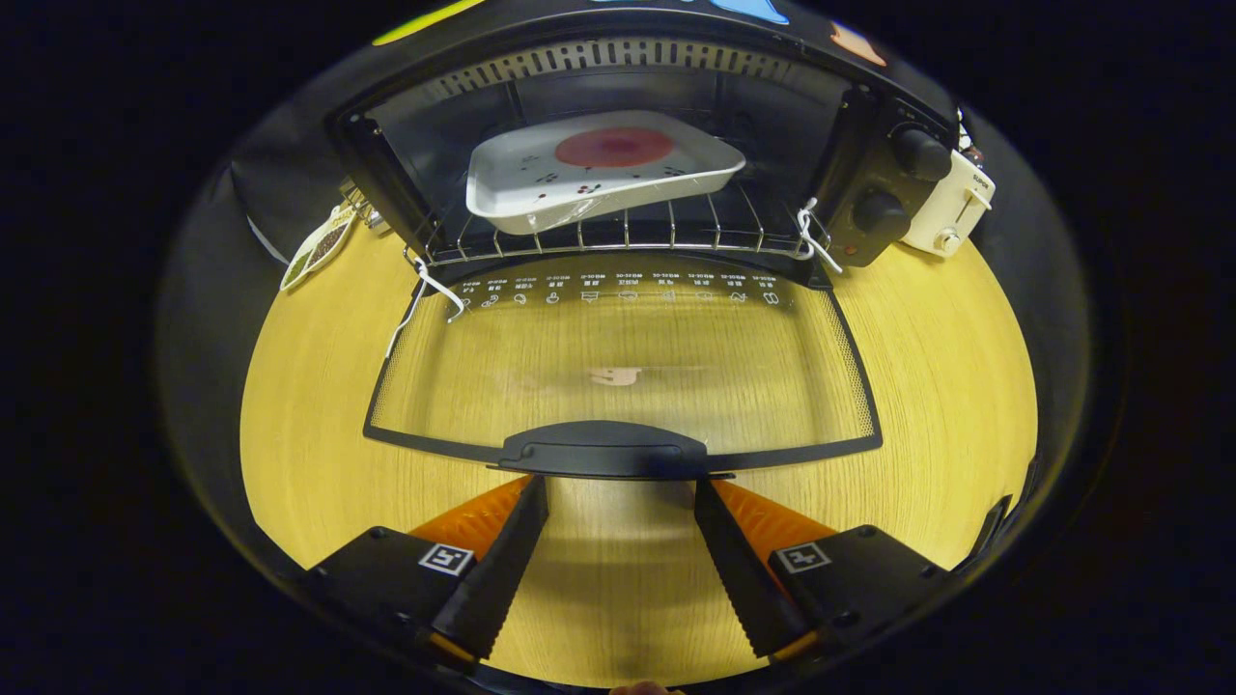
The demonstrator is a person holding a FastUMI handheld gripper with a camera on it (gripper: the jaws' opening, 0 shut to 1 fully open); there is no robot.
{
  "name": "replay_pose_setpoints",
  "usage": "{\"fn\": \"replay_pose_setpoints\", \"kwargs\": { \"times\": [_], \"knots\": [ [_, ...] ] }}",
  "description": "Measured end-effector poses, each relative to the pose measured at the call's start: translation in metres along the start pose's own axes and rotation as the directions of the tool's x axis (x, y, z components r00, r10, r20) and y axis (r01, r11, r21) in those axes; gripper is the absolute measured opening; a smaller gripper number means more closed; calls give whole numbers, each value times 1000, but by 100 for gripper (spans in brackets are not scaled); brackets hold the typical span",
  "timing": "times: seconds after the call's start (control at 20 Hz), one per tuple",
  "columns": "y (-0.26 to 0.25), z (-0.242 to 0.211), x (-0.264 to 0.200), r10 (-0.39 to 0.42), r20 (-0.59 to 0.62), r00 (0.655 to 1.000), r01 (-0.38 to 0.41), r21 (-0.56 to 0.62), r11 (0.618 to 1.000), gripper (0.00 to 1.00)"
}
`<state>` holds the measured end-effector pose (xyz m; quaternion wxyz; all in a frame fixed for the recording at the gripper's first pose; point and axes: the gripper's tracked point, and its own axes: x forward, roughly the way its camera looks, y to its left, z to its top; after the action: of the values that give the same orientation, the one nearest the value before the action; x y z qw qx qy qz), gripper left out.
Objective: Open the toaster oven, put the food inside, and close the toaster oven door.
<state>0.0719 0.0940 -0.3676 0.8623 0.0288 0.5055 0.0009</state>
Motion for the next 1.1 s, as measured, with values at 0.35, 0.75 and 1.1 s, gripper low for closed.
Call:
{"fn": "replay_pose_setpoints", "kwargs": {
  "times": [0.35, 0.75, 1.1],
  "knots": [
    [2, 6, -29, 33, 13, 999, -33, 19, 999, 97],
    [11, 38, -77, 41, 106, 994, -45, 33, 998, 97],
    [21, 92, -128, 76, 346, 935, -36, -119, 992, 97]
  ]
}}
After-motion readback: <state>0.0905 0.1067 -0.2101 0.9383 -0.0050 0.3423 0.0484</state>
